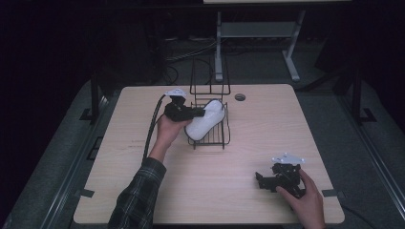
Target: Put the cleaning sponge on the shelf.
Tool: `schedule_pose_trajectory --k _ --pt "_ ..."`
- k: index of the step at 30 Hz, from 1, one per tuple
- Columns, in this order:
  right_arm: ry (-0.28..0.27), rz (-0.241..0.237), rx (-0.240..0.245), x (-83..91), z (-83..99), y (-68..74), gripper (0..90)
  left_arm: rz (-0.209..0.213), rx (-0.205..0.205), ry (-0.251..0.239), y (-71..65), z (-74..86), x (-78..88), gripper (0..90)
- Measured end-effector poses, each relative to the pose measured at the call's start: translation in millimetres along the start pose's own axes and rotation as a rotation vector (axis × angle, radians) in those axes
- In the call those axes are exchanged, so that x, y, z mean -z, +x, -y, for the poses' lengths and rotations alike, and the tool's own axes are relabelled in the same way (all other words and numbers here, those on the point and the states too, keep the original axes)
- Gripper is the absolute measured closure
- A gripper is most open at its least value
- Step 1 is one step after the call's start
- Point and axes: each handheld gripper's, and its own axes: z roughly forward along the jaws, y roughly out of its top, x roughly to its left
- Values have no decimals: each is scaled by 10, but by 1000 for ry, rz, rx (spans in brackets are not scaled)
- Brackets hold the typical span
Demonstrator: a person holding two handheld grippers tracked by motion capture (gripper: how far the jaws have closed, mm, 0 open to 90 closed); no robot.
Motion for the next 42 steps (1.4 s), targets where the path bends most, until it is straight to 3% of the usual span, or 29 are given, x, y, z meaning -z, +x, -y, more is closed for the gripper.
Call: schedule_pose_trajectory --k 15,27,35,42 --pt "-1 0 2 0 1 -2 0 -84 -10 48 115 -14 -152 739" --pt "-1 0 2 0 1 -1 0 -124 -5 69 179 15 -112 678" --pt "-1 0 2 0 1 -2 0 -85 -17 84 138 99 8 894" --pt "-1 0 2 0 1 -2 0 -49 -18 109 23 298 85 896"
